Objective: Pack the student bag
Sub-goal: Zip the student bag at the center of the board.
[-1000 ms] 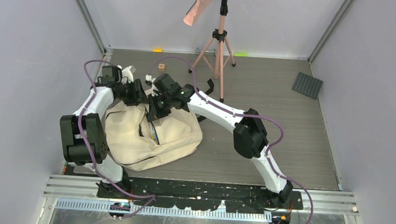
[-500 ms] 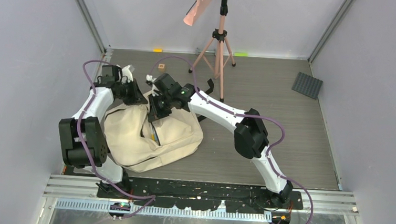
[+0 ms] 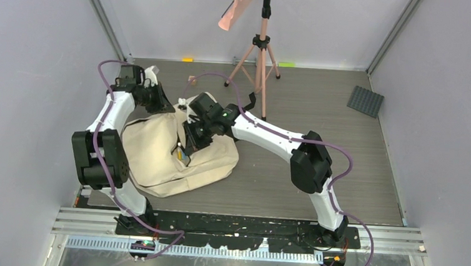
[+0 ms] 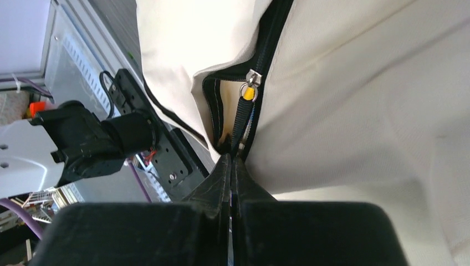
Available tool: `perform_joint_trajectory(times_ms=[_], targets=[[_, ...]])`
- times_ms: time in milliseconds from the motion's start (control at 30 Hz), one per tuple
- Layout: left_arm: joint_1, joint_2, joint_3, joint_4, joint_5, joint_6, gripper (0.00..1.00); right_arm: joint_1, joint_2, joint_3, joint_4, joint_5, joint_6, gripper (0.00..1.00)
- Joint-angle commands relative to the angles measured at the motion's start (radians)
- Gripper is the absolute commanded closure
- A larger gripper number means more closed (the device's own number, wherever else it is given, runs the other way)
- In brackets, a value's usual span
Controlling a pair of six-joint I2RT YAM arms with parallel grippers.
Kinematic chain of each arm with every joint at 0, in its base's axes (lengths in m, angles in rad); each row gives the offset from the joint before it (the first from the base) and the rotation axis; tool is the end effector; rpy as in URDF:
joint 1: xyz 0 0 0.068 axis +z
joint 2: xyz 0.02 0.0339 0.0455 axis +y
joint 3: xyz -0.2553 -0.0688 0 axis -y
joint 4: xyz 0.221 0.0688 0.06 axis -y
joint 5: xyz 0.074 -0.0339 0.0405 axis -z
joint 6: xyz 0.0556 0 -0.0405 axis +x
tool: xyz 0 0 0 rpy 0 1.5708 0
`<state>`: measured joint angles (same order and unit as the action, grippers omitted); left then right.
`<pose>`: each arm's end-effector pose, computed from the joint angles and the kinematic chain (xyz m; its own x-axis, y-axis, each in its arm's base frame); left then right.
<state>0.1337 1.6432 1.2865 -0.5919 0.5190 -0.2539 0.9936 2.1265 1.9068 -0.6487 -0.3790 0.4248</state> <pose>0.3384 0.0177 0.2478 -0.8224 -0.3307 -0.4629 -0.0370 0.8431 -0.5365 0.2363 0.4006 0.2449 -0.7541 -0.4564 -0.4722 -0.6565 0.5430 0.5236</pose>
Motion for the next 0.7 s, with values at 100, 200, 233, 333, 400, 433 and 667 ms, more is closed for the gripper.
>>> perform_joint_trajectory(times_ms=[100, 200, 233, 333, 400, 433, 667], targets=[[0.020, 0.025, 0.107, 0.147, -0.076, -0.002, 1.00, 0.021, -0.080, -0.030, -0.130, -0.086, -0.070, 0.99], [0.022, 0.040, 0.117, 0.150, -0.128, -0.008, 1.00, 0.029, -0.087, -0.026, -0.170, -0.105, -0.111, 0.99], [0.024, 0.046, 0.120, 0.151, -0.140, -0.012, 1.00, 0.032, -0.088, -0.026, -0.196, -0.110, -0.121, 0.99], [0.033, 0.061, 0.128, 0.162, -0.158, -0.025, 1.00, 0.051, -0.091, -0.036, -0.259, -0.112, -0.176, 0.99], [0.038, 0.074, 0.139, 0.163, -0.171, -0.032, 1.00, 0.061, -0.098, -0.056, -0.282, -0.110, -0.199, 0.99], [0.039, 0.081, 0.148, 0.160, -0.179, -0.034, 1.00, 0.064, -0.105, -0.073, -0.287, -0.105, -0.204, 0.99], [0.049, 0.112, 0.174, 0.166, -0.229, -0.062, 1.00, 0.073, -0.167, -0.164, -0.283, -0.090, -0.232, 0.99]])
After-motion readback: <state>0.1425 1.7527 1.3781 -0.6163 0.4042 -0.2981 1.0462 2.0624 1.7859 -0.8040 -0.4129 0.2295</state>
